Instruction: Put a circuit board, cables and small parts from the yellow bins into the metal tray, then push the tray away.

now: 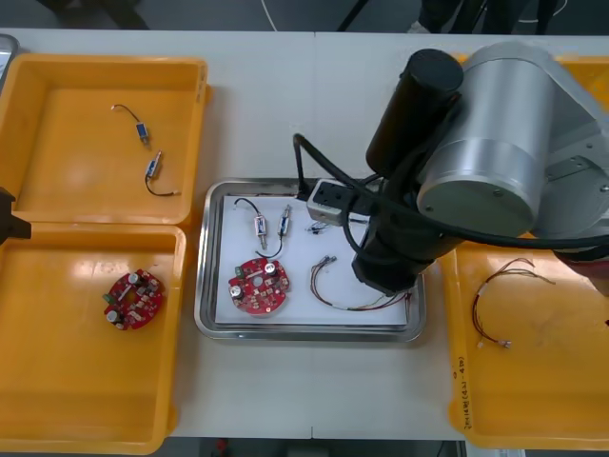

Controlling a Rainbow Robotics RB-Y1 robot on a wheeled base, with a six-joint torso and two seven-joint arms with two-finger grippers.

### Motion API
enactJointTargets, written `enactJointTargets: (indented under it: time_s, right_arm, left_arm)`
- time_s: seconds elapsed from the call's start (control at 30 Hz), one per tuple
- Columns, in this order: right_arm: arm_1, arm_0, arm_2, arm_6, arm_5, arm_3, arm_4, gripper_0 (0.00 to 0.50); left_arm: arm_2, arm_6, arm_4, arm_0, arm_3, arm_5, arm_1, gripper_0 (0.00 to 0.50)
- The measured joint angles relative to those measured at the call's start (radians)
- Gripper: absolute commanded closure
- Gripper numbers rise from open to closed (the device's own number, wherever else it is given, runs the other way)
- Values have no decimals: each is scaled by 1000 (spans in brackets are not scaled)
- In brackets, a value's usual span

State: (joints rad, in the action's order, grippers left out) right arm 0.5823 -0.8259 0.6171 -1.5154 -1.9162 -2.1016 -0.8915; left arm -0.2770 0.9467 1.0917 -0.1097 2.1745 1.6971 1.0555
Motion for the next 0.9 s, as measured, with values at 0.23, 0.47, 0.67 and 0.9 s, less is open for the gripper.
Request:
enactJointTargets:
  time_s: [0.23,0.47,0.67,0.9]
  right_arm:
    - [-46,-61,148,0,62,47,65,0]
    - [-94,-84,246,-1,132,98,98,0]
    - [-116,-107,328,-2,211,142,108,0]
    - [-131,-143,440,-6,241,172,139,0]
  left_arm:
    - [0,0,0,0,0,0,0,58]
    - [0,0,-1,0,-1,0,0,58]
    - [0,0,-1,0,-1,0,0,58]
    - [0,0,-1,0,-1,0,0,57]
